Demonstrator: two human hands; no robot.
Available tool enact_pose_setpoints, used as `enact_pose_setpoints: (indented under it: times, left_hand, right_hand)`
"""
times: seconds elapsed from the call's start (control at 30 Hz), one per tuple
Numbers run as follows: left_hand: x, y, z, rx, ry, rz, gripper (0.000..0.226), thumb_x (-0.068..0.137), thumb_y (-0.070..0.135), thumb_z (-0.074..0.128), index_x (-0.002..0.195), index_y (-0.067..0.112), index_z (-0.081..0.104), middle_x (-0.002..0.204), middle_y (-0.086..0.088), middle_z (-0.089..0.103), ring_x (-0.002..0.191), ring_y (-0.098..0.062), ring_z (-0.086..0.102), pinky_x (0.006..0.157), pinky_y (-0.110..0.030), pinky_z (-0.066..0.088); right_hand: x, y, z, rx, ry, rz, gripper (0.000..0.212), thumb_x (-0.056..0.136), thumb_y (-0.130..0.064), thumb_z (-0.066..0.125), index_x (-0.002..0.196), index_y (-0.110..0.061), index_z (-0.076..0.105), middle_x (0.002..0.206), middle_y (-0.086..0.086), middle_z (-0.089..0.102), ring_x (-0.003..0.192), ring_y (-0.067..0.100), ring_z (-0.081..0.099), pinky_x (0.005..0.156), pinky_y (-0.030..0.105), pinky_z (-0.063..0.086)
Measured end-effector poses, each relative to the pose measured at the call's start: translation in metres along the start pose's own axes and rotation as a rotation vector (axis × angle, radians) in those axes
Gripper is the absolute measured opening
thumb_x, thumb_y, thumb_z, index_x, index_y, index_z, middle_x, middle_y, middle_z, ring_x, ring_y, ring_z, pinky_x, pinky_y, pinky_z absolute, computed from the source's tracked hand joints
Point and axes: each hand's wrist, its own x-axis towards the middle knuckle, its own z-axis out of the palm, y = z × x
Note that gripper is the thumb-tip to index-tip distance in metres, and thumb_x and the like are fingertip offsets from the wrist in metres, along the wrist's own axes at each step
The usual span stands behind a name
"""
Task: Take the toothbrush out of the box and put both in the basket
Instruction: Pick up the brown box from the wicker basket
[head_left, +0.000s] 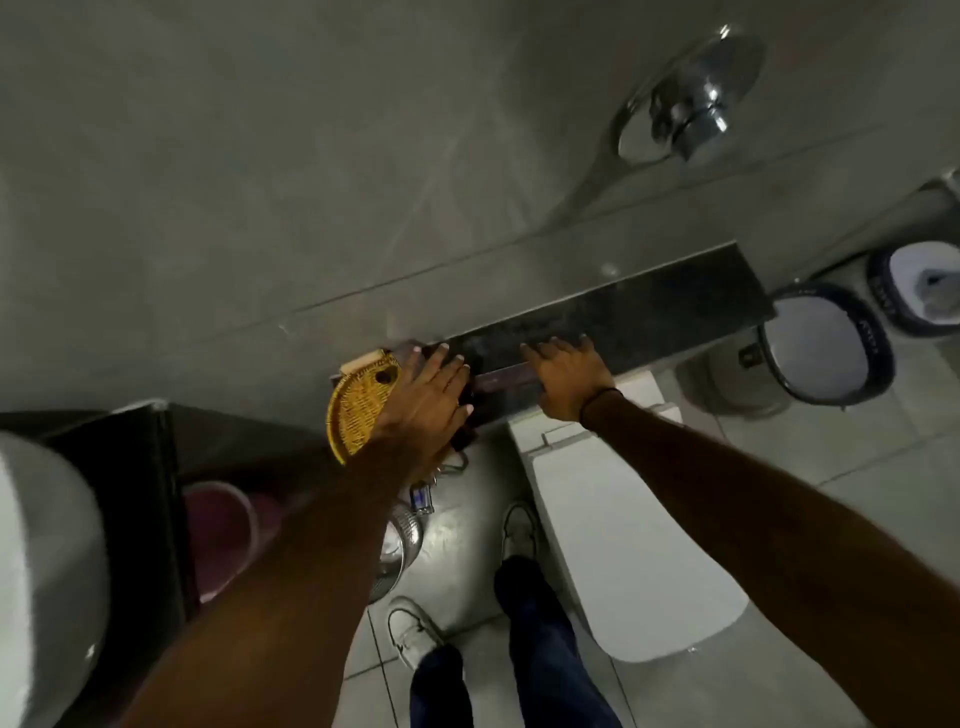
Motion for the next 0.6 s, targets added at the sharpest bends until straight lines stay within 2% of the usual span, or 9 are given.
enact_pose_setpoints:
  times: [0.1,0.23,0.33,0.4,0.5,0.6]
  left_hand:
    - [0.045,0.014,0.021,-0.04,-0.062,0.006,0.062,0.108,0.044,0.026,0.161,0.011,0.027,0.169,-0.009,0.029,0.158,-0.029,0.017,0.128,-0.052,0.01]
    - [0.101,0.019,0.052,-0.067,-0.031,0.004,0.055,0.107,0.037,0.033,0.154,0.01,0.038,0.161,-0.011,0.043,0.147,-0.029,0.037,0.118,-0.047,0.031]
    - [0.113,0.03,0.082,-0.147,-0.037,0.018,0.047,0.106,0.032,0.04,0.147,0.011,0.048,0.151,-0.01,0.054,0.137,-0.027,0.048,0.111,-0.043,0.038]
    - [0.1,0.047,0.108,-0.353,-0.063,-0.015,0.043,0.104,0.027,0.046,0.145,0.012,0.051,0.147,-0.01,0.058,0.133,-0.026,0.052,0.11,-0.04,0.041]
    - [0.082,0.066,0.133,-0.792,-0.084,-0.24,0.043,0.103,0.02,0.053,0.145,0.01,0.053,0.143,-0.015,0.059,0.129,-0.028,0.056,0.109,-0.037,0.044]
    - [0.072,0.08,0.135,-1.3,-0.126,-0.506,0.039,0.102,0.013,0.058,0.14,0.008,0.058,0.122,-0.023,0.071,0.097,-0.027,0.072,0.087,-0.035,0.06]
  right_hand:
    - [0.034,0.018,0.027,-0.041,-0.059,-0.03,0.075,0.087,-0.03,0.065,0.155,-0.021,0.036,0.15,0.012,0.05,0.142,0.034,0.043,0.117,0.058,0.03]
    - [0.08,0.046,0.062,-0.04,-0.021,-0.084,0.046,0.087,-0.022,0.063,0.133,-0.021,0.062,0.137,0.013,0.059,0.128,0.038,0.053,0.108,0.051,0.039]
    - [0.086,0.056,0.095,0.004,-0.017,-0.093,0.043,0.085,-0.015,0.066,0.128,-0.018,0.064,0.134,0.014,0.059,0.124,0.039,0.055,0.101,0.051,0.045]
    - [0.068,0.051,0.128,0.043,-0.04,-0.103,0.045,0.085,-0.013,0.065,0.13,-0.017,0.062,0.134,0.014,0.059,0.121,0.039,0.055,0.095,0.05,0.048]
    - [0.04,0.039,0.155,0.146,-0.049,-0.106,0.047,0.087,-0.011,0.063,0.134,-0.015,0.06,0.134,0.015,0.059,0.12,0.039,0.056,0.094,0.052,0.051]
    - [0.024,0.034,0.154,0.231,-0.012,-0.093,0.045,0.091,-0.018,0.064,0.136,-0.02,0.059,0.134,0.011,0.06,0.119,0.034,0.058,0.095,0.049,0.053]
